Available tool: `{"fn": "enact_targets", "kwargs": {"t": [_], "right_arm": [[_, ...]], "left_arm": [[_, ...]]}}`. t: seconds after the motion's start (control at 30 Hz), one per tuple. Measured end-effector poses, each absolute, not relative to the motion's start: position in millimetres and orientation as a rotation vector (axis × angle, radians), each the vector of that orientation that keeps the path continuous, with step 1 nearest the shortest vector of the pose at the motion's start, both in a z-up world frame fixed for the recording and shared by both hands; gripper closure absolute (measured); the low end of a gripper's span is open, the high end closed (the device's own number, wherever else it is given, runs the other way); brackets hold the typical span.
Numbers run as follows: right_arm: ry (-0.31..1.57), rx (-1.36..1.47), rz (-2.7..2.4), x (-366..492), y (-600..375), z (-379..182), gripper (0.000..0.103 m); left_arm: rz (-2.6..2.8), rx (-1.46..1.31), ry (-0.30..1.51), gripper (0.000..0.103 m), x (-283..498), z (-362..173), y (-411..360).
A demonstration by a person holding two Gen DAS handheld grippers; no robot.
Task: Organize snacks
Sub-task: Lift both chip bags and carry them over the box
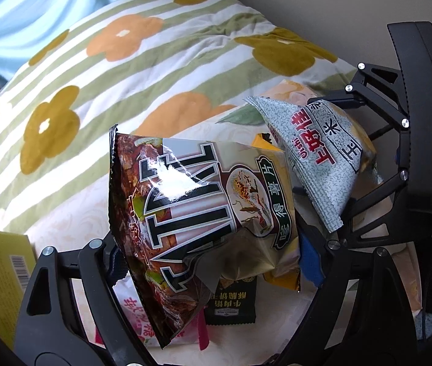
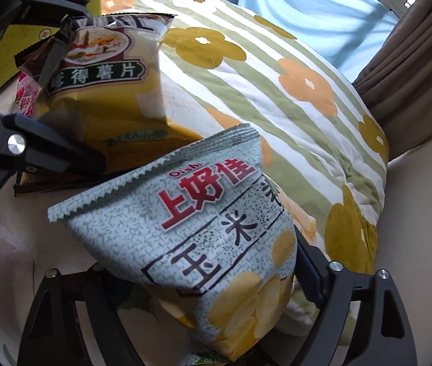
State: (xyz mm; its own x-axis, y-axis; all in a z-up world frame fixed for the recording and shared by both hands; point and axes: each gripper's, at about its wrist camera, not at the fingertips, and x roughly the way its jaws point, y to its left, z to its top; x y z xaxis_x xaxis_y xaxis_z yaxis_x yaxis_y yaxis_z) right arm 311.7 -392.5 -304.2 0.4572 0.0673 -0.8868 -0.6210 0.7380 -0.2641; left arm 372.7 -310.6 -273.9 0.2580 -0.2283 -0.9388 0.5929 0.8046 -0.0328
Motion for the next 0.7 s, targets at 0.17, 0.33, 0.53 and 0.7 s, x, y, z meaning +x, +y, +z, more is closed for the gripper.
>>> {"fn": "enact_targets", "kwargs": {"t": [0.17,0.33,0.53,0.7], "right_arm": [[1.022,-0.604,0.451,308,-393,-303,0.033],[1.034,-0.580,0.413,299,-391,-295,0.034],[1.000,-0.540,0.375,285,-387,-264,0.034],[0.959,-0.511,0.335,275,-378,-226,0.034]], "left_arm": [[-0.551,0.332,1.185,0.018,367,-268,-303],[-0.522,0.289,1.175,0.018,362,-258,-291],[-0.481,0.237,1.131,0.018,346,-231,-271],[-0.438,0.195,1.069,0.018,332,-198,-252]]}}
